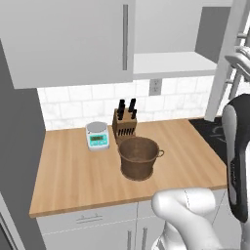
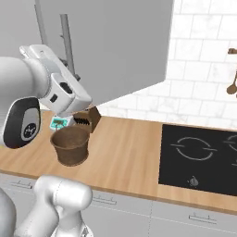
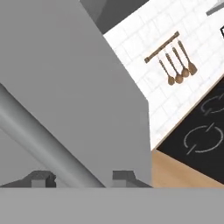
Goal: Open the cabinet, pick up the bread from the cabinet and place it in the basket. Then move the basket to the dining counter.
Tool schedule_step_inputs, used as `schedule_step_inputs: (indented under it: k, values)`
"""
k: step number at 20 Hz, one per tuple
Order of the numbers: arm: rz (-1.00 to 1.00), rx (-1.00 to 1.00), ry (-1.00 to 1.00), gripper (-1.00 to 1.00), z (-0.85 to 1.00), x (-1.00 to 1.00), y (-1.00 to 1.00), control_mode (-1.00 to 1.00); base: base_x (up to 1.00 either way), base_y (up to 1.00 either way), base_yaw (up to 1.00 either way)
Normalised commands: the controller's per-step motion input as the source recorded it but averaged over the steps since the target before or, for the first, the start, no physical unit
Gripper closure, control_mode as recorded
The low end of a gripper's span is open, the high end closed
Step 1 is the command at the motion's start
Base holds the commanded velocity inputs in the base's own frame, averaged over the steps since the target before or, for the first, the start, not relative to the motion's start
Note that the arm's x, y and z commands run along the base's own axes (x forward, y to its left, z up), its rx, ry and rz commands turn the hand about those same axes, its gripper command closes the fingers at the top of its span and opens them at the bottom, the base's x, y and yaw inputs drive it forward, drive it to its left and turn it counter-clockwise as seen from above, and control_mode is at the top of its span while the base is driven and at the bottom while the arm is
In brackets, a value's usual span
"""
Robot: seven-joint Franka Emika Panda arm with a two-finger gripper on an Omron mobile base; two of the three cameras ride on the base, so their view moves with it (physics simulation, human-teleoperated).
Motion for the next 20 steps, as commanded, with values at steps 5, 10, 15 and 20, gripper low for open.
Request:
schedule_step_inputs:
  k: [5, 10, 15, 20]
  values:
    - [0.00, 0.13, 0.00, 1.00, -0.02, -0.69, -1.00, -1.00, 0.00, 0.00, 0.00]
    - [0.00, 0.18, -0.07, 1.00, 0.05, -0.99, -1.00, -1.00, 0.00, 0.00, 0.00]
    - [0.00, 0.12, -0.04, 1.00, 0.34, -1.00, 0.00, -1.00, 0.00, 0.00, 0.00]
    - [-0.03, -0.04, -0.16, 1.00, 0.12, -0.36, 1.00, -1.00, 0.00, 0.00, 0.00]
